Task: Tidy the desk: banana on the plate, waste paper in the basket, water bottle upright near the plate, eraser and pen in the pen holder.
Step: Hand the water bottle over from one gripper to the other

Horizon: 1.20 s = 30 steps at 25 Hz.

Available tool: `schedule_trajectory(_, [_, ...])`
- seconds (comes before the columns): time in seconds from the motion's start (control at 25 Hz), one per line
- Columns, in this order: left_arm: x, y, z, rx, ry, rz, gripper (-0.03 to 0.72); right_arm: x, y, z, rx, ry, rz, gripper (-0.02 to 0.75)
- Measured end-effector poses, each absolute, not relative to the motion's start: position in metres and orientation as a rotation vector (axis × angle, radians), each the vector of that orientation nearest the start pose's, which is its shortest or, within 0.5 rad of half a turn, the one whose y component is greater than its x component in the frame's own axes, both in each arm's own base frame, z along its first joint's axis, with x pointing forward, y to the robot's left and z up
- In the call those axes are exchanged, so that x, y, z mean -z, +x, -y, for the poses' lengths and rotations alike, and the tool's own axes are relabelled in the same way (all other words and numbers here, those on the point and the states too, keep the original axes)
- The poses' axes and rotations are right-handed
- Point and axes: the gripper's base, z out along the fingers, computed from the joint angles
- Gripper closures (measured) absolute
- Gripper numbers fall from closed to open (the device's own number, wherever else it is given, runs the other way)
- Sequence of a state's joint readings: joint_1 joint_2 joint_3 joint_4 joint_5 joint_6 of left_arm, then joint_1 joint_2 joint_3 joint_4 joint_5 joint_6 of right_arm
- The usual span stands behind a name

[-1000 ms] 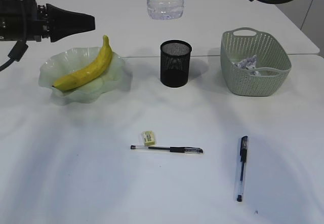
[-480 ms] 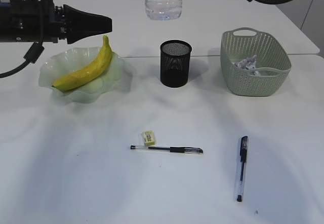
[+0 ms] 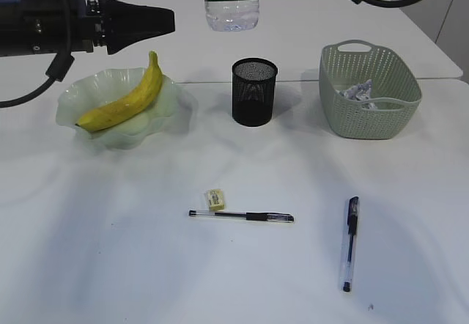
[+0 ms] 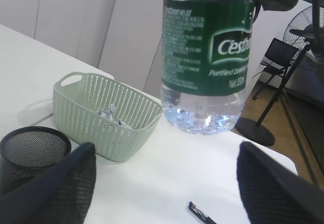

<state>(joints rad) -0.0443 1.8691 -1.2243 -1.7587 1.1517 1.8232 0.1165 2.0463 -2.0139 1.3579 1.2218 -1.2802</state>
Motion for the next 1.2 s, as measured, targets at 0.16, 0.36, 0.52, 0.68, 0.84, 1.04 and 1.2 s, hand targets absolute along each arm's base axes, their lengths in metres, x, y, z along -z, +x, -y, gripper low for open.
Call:
schedule_trajectory(0.16, [-0.261,0.379,0.102,1.125,0.724,-1.616,0.031,-0.376,0.432,-0.136,-1.063,-1.031,-1.573,0.391])
schedule_trajectory(0.36, [-0.261,0.378,0.109,1.126,0.732,-1.621,0.02,-0.376,0.427,-0.149,-1.083,-1.057,-1.563,0.391])
schedule_trajectory(0.52, [-0.264,0.379,0.113,1.124,0.737,-1.614,0.019,-0.375,0.425,-0.156,-1.091,-1.075,-1.559,0.391])
schedule_trajectory(0.68, [-0.276,0.384,0.113,1.115,0.74,-1.587,0.019,-0.374,0.423,-0.161,-1.087,-1.095,-1.562,0.391])
schedule_trajectory(0.84, [-0.281,0.386,0.115,1.127,0.74,-1.579,0.019,-0.374,0.423,-0.163,-1.089,-1.088,-1.569,0.391])
schedule_trajectory(1.04, [-0.289,0.383,0.129,1.159,0.768,-1.556,0.02,-0.374,0.422,-0.166,-1.093,-1.091,-1.571,0.391])
schedule_trajectory(1.2, [-0.293,0.38,0.142,1.182,0.798,-1.537,0.02,-0.374,0.421,-0.167,-1.104,-1.098,-1.571,0.391])
